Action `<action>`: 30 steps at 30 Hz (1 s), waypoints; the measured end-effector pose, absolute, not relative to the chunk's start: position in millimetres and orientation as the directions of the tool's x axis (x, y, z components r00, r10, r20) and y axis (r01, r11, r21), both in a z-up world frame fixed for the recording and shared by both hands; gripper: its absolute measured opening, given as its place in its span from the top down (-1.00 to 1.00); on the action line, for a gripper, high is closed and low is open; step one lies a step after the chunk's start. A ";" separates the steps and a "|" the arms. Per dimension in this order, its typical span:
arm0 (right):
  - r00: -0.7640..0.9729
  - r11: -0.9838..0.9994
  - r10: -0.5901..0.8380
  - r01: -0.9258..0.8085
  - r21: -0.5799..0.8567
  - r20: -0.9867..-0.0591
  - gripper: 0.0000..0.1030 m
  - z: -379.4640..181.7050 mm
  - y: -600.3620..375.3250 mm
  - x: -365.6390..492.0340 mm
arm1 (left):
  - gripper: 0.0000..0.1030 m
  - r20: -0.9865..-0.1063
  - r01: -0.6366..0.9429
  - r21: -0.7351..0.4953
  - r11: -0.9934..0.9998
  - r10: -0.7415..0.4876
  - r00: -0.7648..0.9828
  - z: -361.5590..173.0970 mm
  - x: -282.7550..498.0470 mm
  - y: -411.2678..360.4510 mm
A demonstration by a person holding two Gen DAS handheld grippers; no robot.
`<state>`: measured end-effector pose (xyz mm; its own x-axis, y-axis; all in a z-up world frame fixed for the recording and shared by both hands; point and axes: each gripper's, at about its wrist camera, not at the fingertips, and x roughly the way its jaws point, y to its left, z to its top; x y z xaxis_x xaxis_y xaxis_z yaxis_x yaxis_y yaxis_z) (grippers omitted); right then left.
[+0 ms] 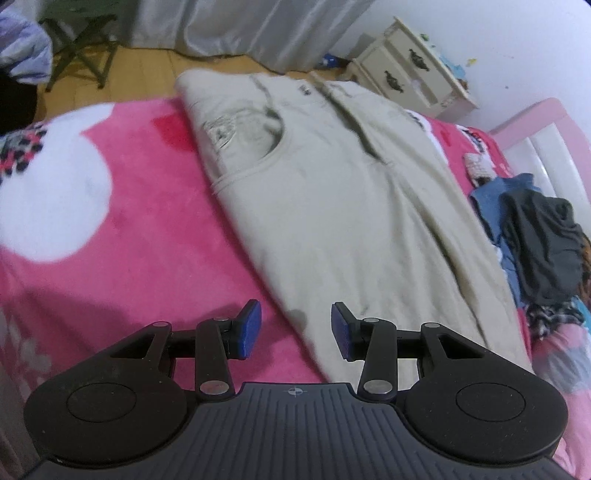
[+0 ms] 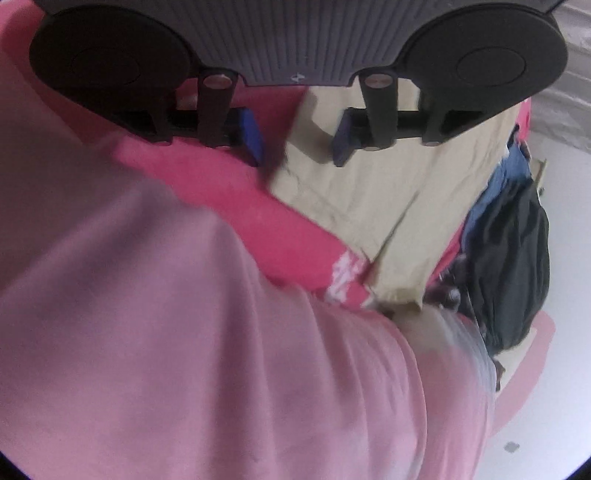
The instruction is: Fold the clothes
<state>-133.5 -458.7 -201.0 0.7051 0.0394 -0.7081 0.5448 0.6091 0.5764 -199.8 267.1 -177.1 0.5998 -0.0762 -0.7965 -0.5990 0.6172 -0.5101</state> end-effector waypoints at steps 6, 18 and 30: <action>0.765 0.587 0.010 0.517 0.623 -0.644 0.87 -177.0 -457.7 -162.6 | 0.20 -0.794 -0.612 -0.510 0.605 -0.056 0.606 -179.6 -204.6 269.5; 0.651 0.565 -0.109 0.662 0.492 -0.751 0.87 -171.7 -433.7 -230.5 | 0.19 -0.690 -0.577 -0.662 0.479 -0.088 0.718 -196.2 -212.3 285.5; 0.673 0.609 -0.050 0.606 0.511 -0.738 0.07 -178.8 -432.3 -203.8 | 0.77 -0.679 -0.588 -0.680 0.437 -0.072 0.731 -222.3 -197.7 281.5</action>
<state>-203.8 -432.3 -178.8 0.6732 -0.0502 -0.7378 0.6060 0.6092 0.5115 -197.7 281.5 -222.3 0.7310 -0.0724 -0.6785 -0.5882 0.4371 -0.6804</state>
